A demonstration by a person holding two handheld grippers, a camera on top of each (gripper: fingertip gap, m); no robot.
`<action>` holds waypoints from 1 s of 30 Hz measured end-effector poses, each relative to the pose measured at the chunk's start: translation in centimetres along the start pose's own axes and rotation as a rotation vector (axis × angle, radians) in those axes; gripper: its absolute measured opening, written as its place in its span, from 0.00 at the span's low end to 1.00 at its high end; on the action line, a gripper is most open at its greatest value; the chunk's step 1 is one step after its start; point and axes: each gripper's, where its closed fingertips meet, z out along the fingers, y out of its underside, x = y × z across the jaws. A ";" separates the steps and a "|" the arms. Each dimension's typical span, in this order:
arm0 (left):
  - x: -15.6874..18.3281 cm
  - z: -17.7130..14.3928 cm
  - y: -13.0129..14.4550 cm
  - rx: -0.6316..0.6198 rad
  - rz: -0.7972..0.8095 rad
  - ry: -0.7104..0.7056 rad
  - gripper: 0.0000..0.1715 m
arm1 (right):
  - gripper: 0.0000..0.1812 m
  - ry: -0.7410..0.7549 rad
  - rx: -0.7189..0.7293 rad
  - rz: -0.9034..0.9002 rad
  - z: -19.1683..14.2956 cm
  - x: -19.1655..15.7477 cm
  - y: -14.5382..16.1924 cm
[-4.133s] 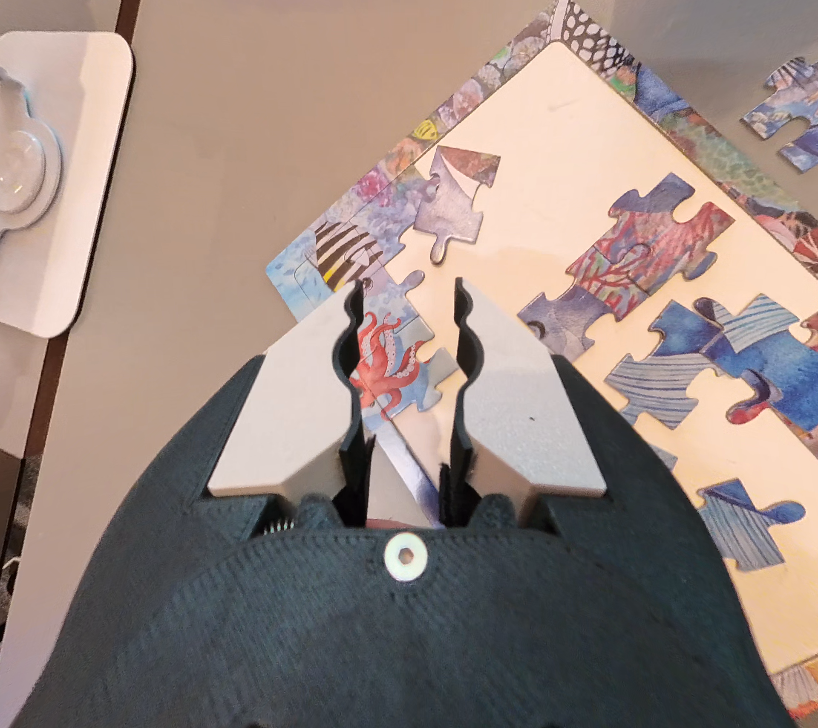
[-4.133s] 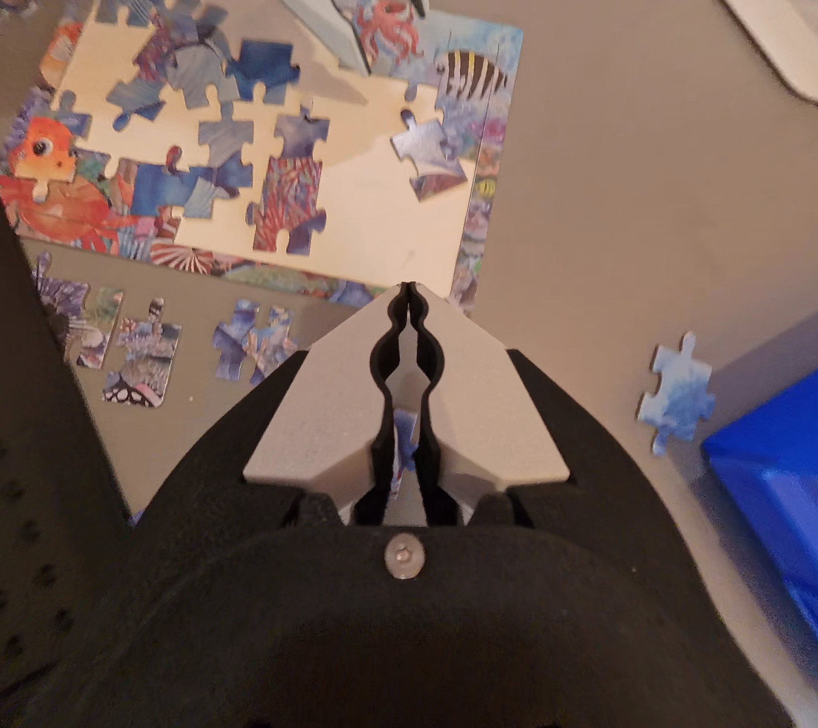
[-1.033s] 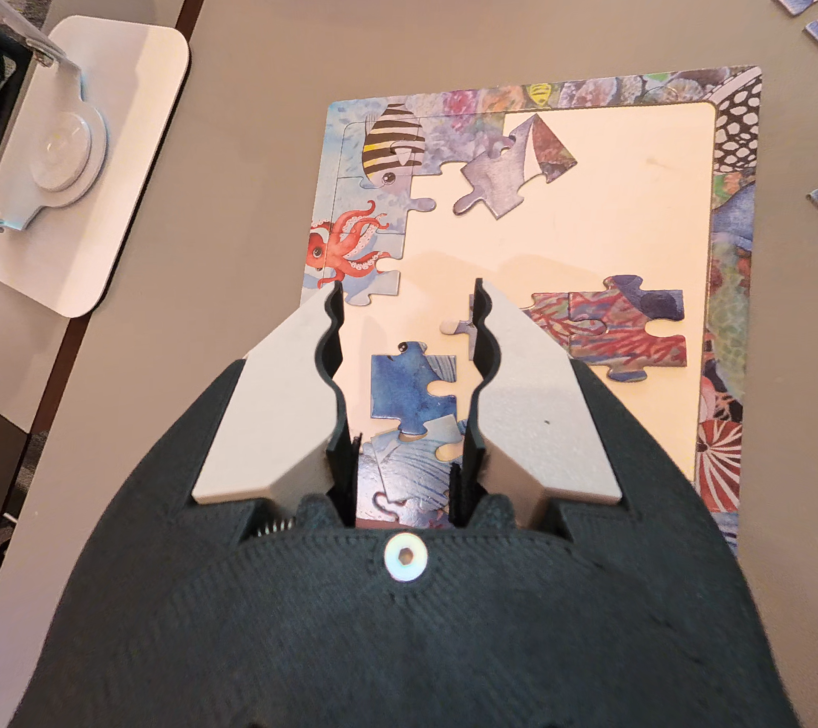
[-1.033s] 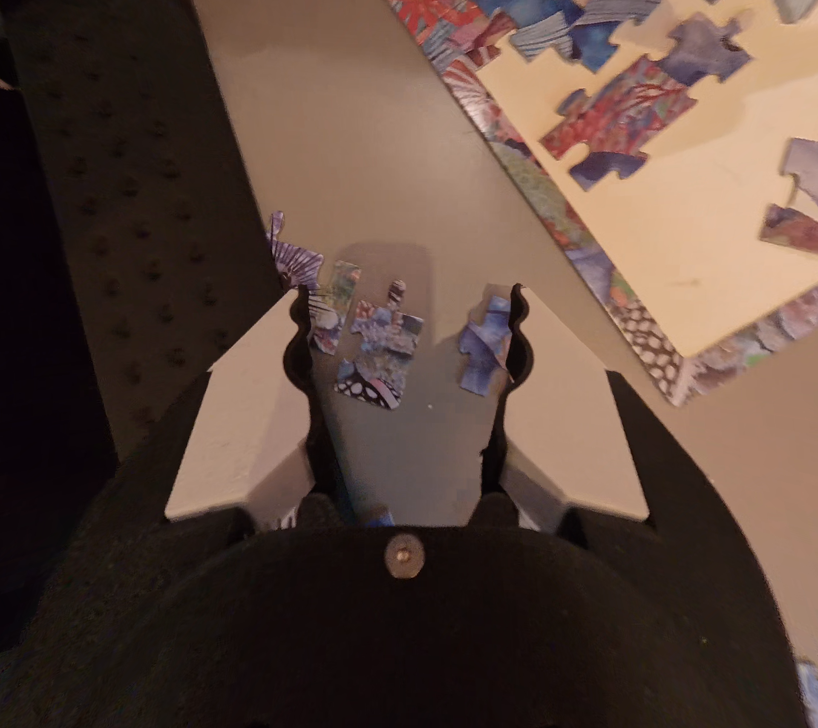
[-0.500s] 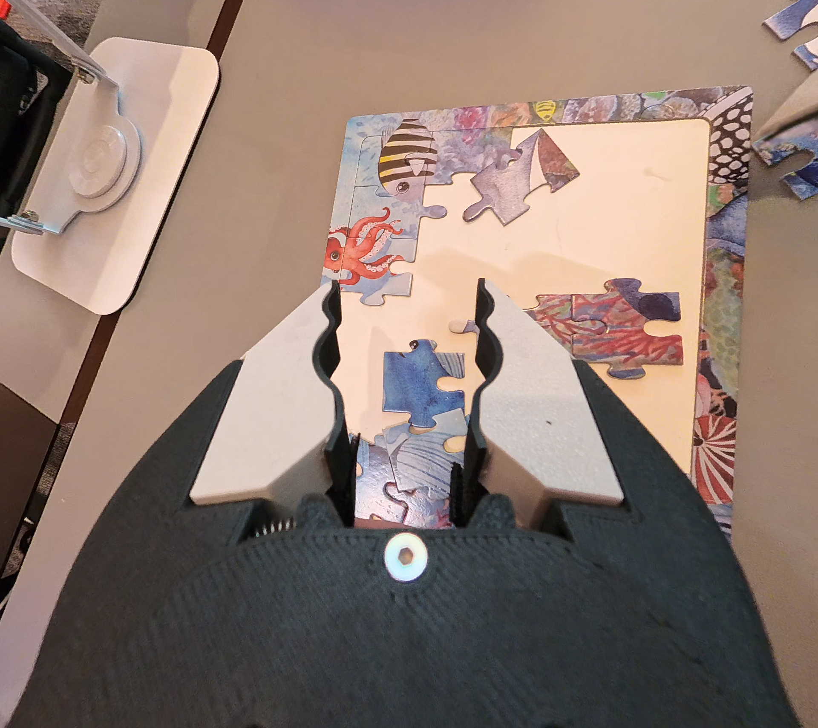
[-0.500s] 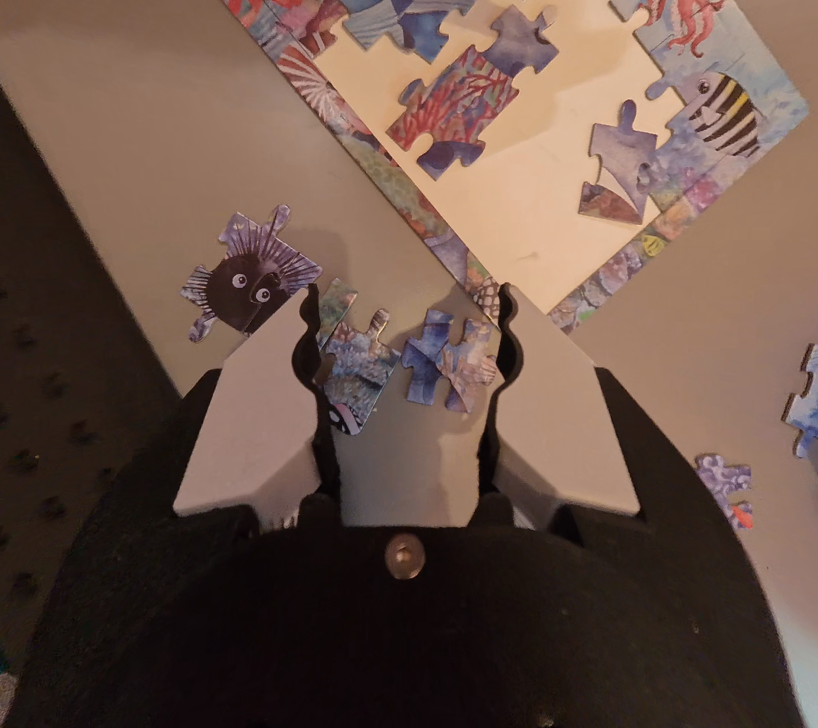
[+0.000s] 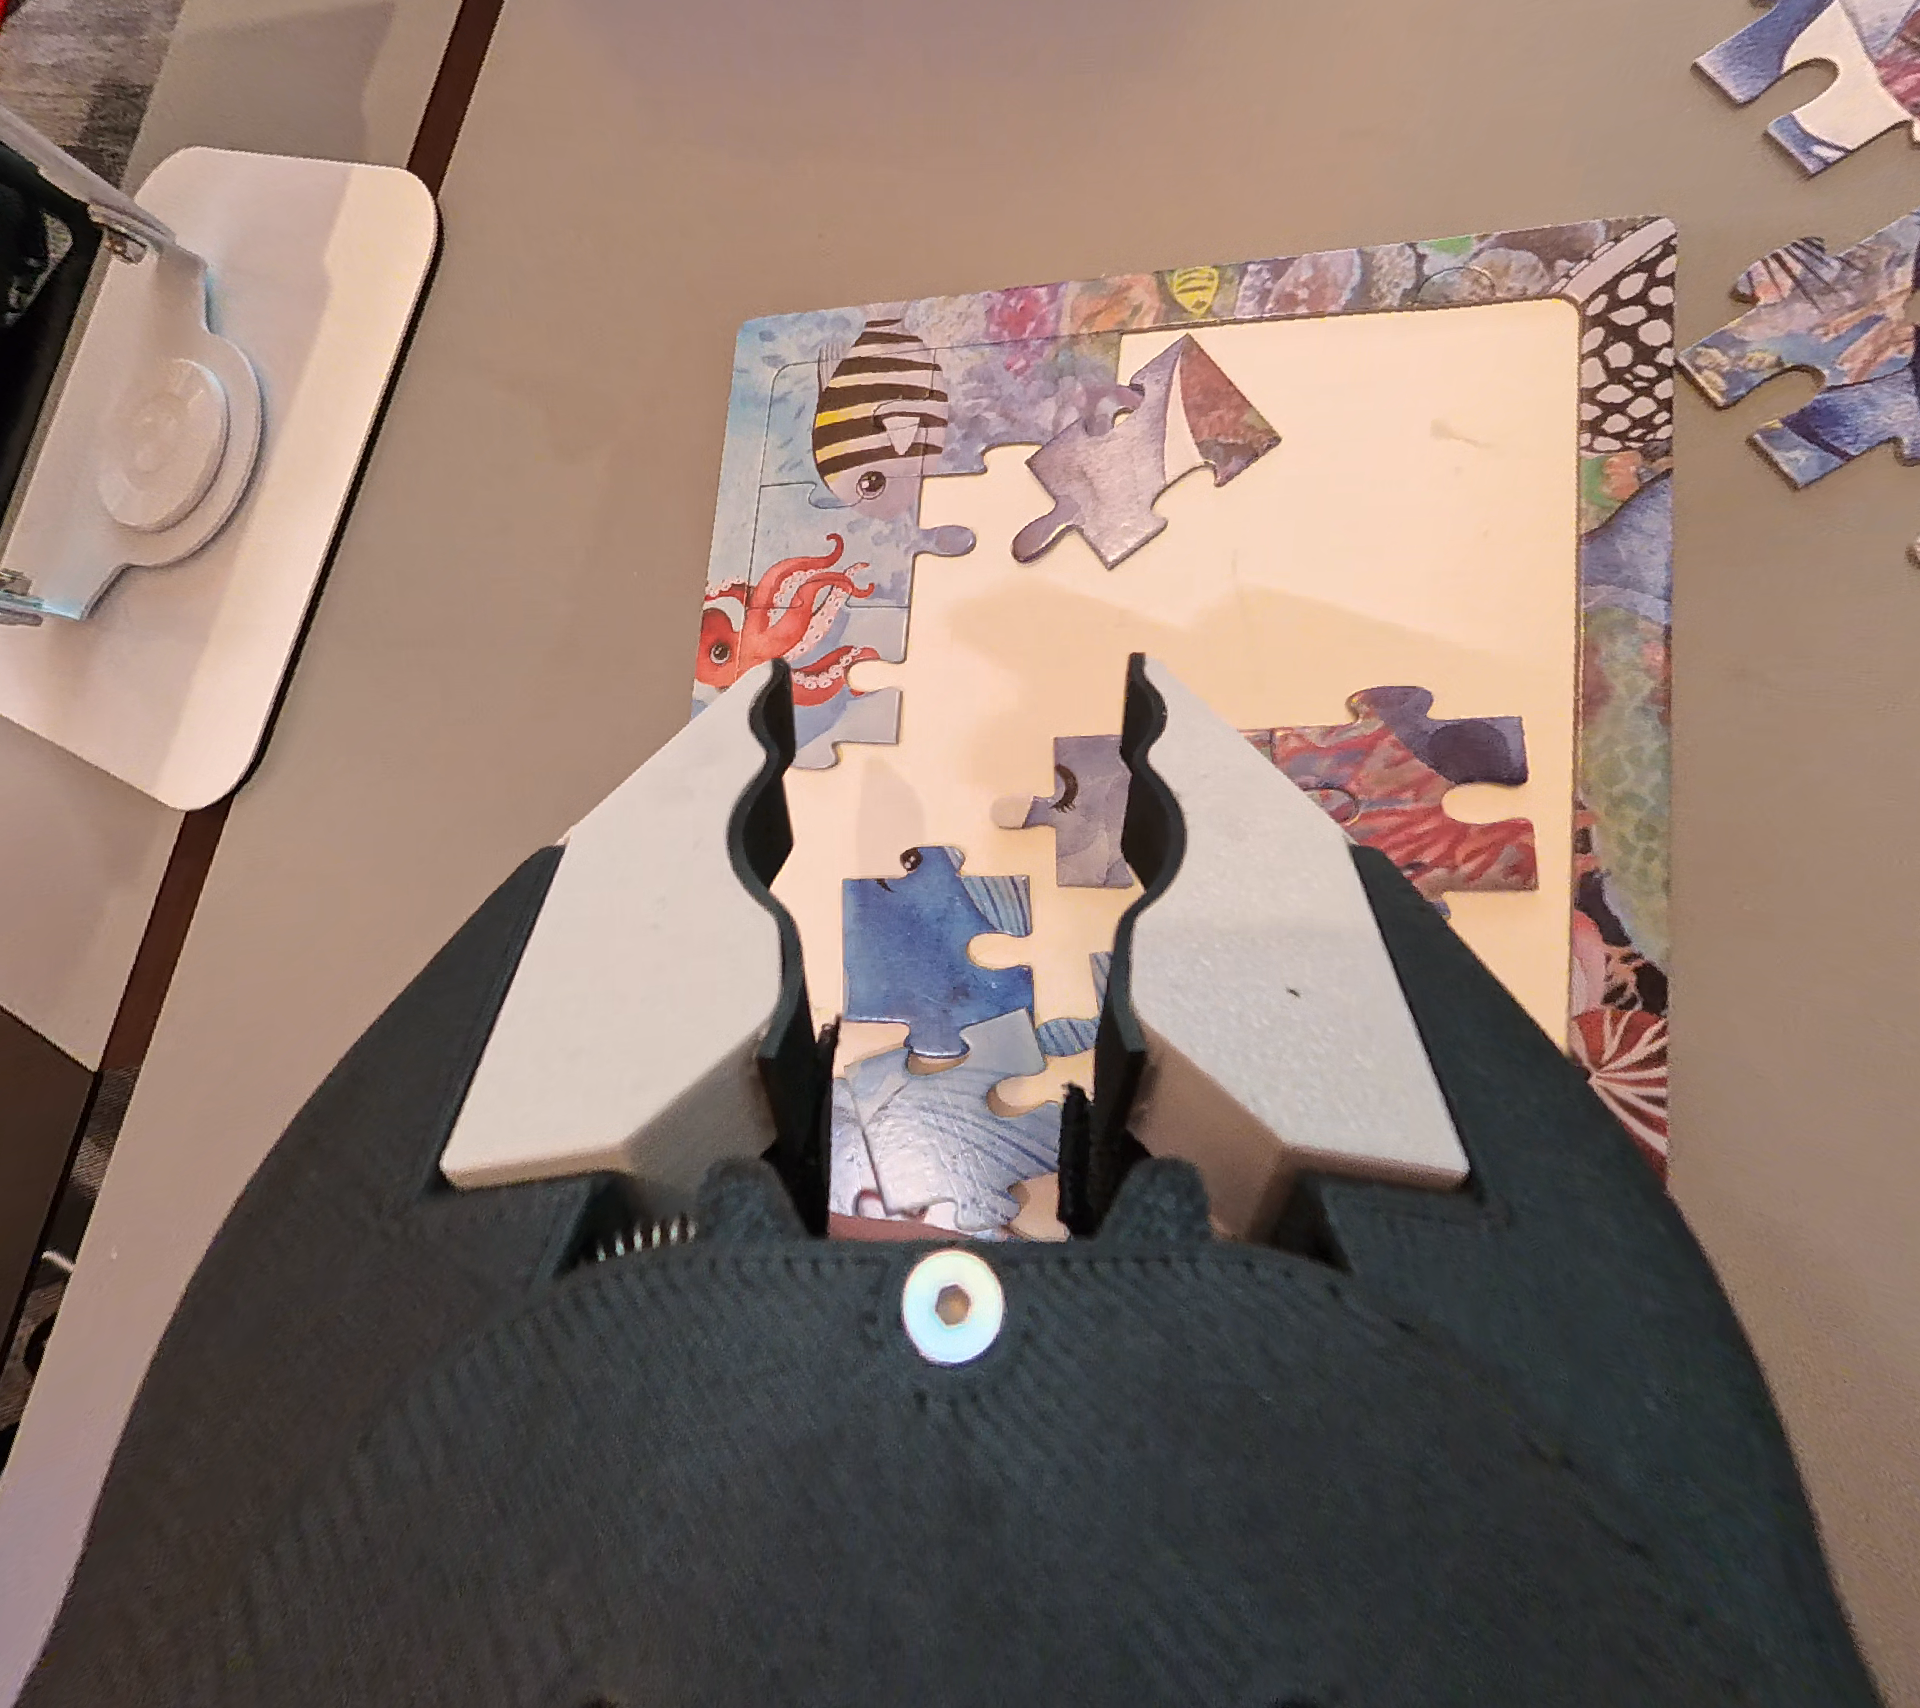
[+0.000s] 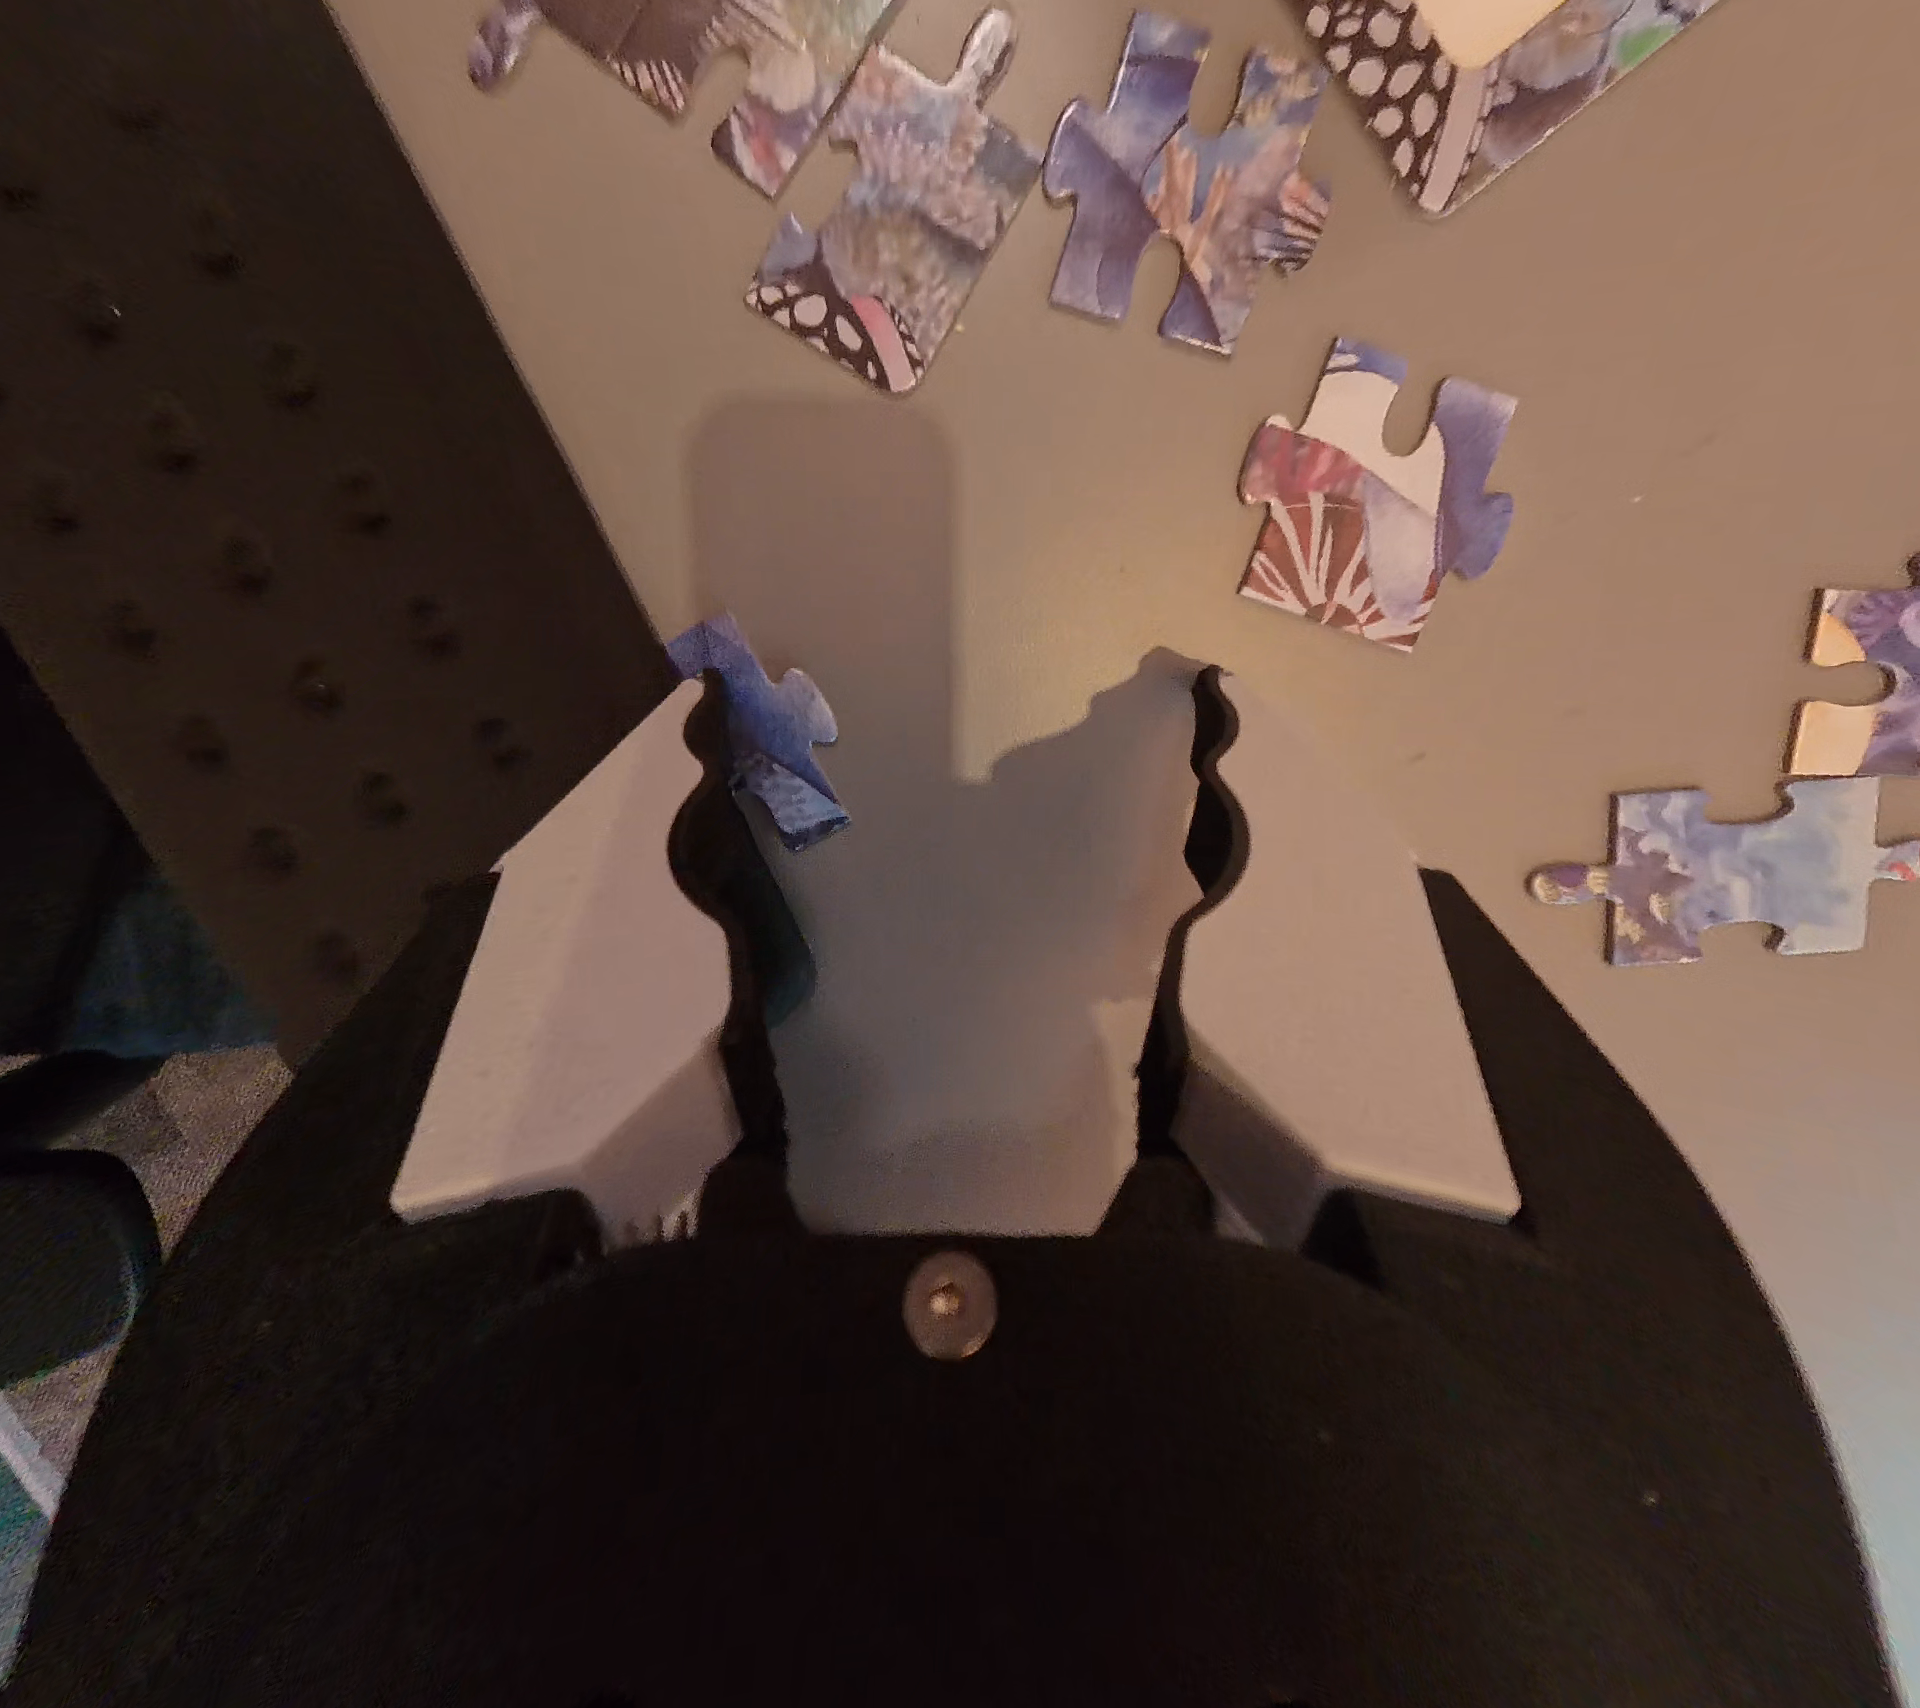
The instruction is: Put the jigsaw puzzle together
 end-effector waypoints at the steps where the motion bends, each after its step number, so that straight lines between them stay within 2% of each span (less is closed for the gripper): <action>1: 0.1 0.0 0.0 0.000 0.003 0.001 0.36 | 0.49 0.002 0.006 -0.004 0.0 0.1 0.0; 3: 0.1 0.1 0.0 -0.002 0.003 0.001 0.36 | 0.51 0.023 0.012 0.002 0.0 0.6 0.0; 7: 0.0 0.0 0.1 -0.002 0.000 -0.001 0.36 | 0.46 0.084 0.042 0.024 -0.3 2.7 -0.4; 9: 0.0 0.0 0.1 -0.001 -0.001 -0.001 0.36 | 0.40 0.122 0.081 0.056 -0.3 4.4 -1.0; 14: -0.3 -0.1 0.2 0.001 -0.002 -0.010 0.36 | 0.42 0.232 0.102 0.088 -0.7 7.7 -2.2; 17: -0.6 -0.2 0.2 0.008 -0.012 -0.015 0.36 | 0.41 0.237 0.164 0.113 -2.4 7.8 -3.0; 21: -0.5 0.0 0.1 0.016 -0.012 -0.013 0.36 | 0.35 0.235 0.181 0.124 -4.3 7.4 -2.1; 25: -0.1 0.2 -0.2 0.014 0.004 -0.010 0.36 | 0.34 0.219 0.144 0.131 -4.2 6.6 -0.8; 30: 0.1 0.2 -0.5 0.017 0.015 -0.015 0.35 | 0.38 0.340 0.163 0.269 -4.0 10.4 0.0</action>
